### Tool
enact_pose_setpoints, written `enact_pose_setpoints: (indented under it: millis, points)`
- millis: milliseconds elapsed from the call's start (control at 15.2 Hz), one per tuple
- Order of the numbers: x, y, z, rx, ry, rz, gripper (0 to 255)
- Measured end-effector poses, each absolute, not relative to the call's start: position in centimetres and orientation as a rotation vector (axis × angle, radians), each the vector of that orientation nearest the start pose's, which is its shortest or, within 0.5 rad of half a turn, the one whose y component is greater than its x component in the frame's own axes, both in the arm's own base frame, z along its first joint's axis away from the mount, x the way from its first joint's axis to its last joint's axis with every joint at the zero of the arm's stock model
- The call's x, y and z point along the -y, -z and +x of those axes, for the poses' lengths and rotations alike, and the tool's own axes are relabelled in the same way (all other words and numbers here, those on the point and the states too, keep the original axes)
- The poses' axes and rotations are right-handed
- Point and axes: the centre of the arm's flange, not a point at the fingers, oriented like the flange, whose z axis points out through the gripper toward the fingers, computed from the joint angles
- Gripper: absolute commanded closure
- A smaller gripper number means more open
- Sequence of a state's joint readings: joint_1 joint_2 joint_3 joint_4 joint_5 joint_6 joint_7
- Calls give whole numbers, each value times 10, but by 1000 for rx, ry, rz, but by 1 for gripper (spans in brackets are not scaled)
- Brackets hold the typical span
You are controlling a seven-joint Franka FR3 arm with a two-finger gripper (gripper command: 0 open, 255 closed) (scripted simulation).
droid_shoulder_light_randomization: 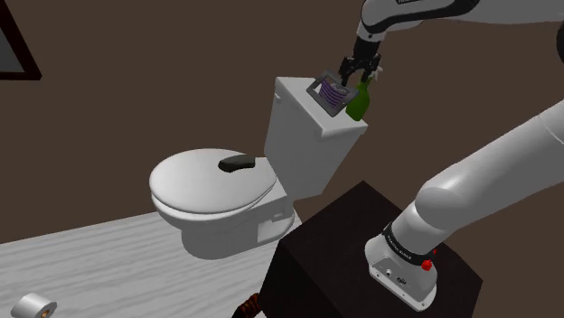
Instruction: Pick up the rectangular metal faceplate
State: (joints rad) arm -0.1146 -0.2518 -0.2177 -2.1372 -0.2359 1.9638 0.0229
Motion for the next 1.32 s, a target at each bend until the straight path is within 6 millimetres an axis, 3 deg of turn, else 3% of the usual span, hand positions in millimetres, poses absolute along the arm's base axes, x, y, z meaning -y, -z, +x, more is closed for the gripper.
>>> enact_pose_setpoints:
  millis: [792,1320]
  points:
    - [289,-485,545,-524,48,-3410,0]
    - [294,-448,549,-527,45,-3416,0]
